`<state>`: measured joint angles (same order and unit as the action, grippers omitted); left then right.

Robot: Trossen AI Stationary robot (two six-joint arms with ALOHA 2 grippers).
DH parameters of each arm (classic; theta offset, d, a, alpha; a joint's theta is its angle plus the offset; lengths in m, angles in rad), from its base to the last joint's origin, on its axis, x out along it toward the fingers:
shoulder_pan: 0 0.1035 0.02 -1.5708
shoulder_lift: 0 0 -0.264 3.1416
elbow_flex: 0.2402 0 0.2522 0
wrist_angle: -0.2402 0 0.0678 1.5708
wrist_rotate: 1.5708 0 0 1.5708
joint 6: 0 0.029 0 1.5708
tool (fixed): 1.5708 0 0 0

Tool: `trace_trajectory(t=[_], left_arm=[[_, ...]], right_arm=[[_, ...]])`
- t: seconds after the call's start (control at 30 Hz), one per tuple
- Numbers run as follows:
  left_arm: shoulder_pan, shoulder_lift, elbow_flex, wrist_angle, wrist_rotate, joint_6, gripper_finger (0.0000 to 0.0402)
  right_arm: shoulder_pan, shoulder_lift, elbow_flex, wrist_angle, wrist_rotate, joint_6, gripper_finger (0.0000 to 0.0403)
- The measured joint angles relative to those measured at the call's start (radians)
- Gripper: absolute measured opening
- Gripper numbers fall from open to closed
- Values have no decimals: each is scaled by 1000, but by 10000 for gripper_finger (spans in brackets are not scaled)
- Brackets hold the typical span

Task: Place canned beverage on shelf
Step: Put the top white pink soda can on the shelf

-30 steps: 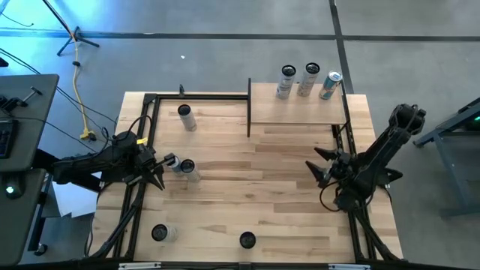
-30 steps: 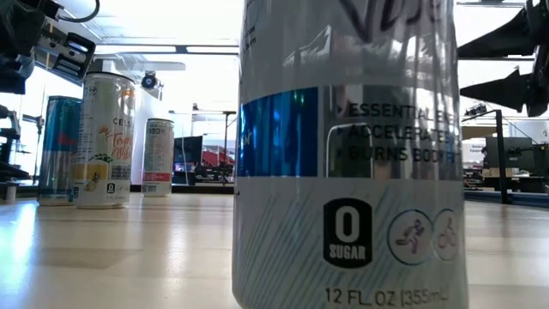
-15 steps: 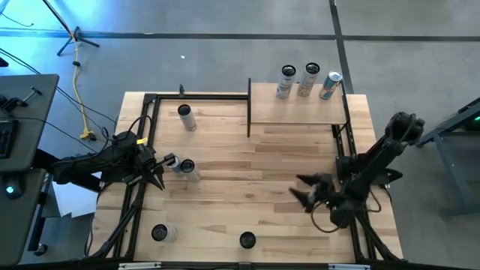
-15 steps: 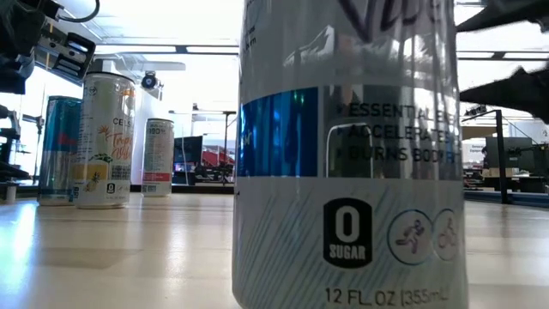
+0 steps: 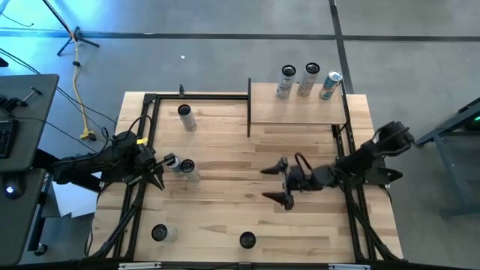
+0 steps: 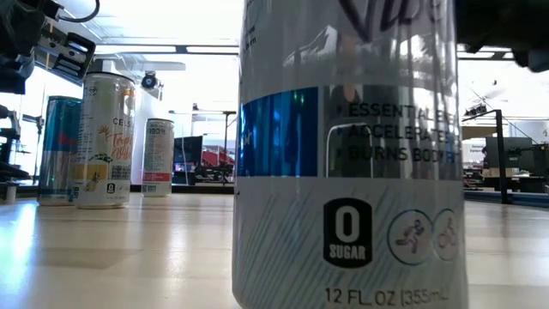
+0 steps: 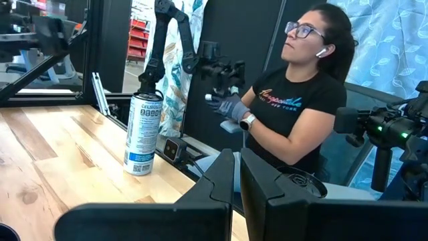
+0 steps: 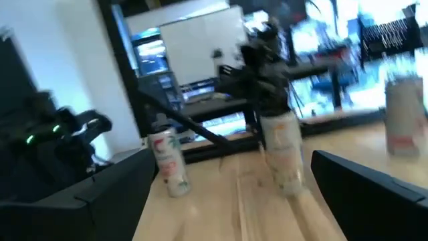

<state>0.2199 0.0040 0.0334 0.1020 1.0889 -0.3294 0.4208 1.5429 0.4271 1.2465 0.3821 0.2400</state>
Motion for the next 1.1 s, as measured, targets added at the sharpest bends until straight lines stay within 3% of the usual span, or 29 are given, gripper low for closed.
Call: trace_trajectory(t=[0.17,0.33,0.4,0.6,0.9,1.1], left_arm=[[0,0,0,0,0,0,3],[0,0,0,0,0,0,3],[0,0,0,0,0,0,3],[0,0,0,0,0,0,3],[0,0,0,0,0,0,3],[0,0,0,0,0,0,3]], right_arm=[[-55,2,0,-43,-2,247,389],[-82,2,0,-64,-2,375,389],[-87,2,0,-64,-3,345,389],[-114,-63,0,-147,-58,30,389],[-180,-431,0,-533,-103,-15,389],[-179,-581,0,-641,-99,-40,389]])
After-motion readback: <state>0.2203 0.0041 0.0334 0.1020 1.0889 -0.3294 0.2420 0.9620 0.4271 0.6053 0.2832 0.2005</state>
